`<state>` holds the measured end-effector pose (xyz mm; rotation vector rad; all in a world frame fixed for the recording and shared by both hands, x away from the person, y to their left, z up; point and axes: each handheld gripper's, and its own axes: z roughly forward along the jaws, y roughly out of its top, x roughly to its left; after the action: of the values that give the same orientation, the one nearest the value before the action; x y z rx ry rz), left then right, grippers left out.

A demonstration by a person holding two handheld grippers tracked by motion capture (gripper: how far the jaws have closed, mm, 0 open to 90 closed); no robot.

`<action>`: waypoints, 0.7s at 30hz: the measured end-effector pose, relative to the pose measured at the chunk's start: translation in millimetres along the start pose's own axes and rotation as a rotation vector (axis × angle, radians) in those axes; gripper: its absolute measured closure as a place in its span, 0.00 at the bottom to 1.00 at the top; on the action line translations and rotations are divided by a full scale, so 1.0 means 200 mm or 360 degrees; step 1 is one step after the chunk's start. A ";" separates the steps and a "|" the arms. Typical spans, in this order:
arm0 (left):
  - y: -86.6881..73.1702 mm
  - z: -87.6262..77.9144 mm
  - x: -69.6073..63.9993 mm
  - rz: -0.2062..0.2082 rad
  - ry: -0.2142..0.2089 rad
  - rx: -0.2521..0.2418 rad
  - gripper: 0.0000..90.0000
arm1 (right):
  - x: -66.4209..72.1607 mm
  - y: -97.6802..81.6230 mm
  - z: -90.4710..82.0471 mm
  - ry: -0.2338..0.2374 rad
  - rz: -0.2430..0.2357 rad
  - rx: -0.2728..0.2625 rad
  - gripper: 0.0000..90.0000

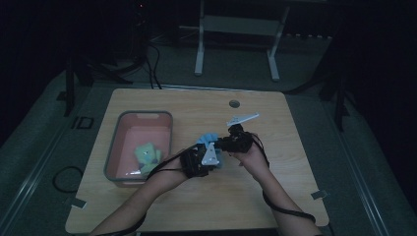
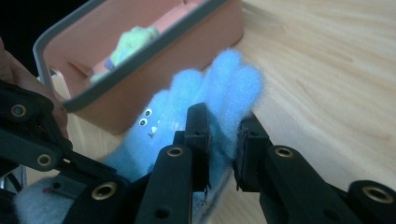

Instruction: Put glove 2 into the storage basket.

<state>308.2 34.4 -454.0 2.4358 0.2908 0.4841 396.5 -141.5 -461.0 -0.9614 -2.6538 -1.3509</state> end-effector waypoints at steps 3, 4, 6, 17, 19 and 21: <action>0.00 -0.04 0.02 0.0000 0.0018 0.0001 0.85 | 0.01 0.03 0.00 0.0007 -0.0009 -0.0015 0.87; 0.00 -0.05 0.02 0.0003 0.0019 0.0003 0.85 | 0.02 0.05 0.00 0.0007 -0.0019 -0.0021 0.87; -0.01 -0.07 0.03 0.0004 0.0028 0.0007 0.85 | 0.03 0.07 0.01 0.0013 -0.0023 -0.0023 0.87; -0.09 -0.19 0.08 -0.0027 0.0077 0.0042 0.85 | 0.12 0.20 0.10 0.0050 -0.0080 -0.0018 0.87; -0.10 -0.22 0.09 -0.0031 0.0090 0.0051 0.85 | 0.13 0.22 0.12 0.0063 -0.0083 -0.0013 0.87; -0.13 -0.23 0.09 -0.0039 0.0096 0.0062 0.85 | 0.15 0.24 0.14 0.0079 -0.0091 -0.0008 0.87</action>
<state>303.4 85.3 -430.5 2.4555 0.3579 0.5465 404.9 -84.5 -435.8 -0.8467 -2.6625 -1.3738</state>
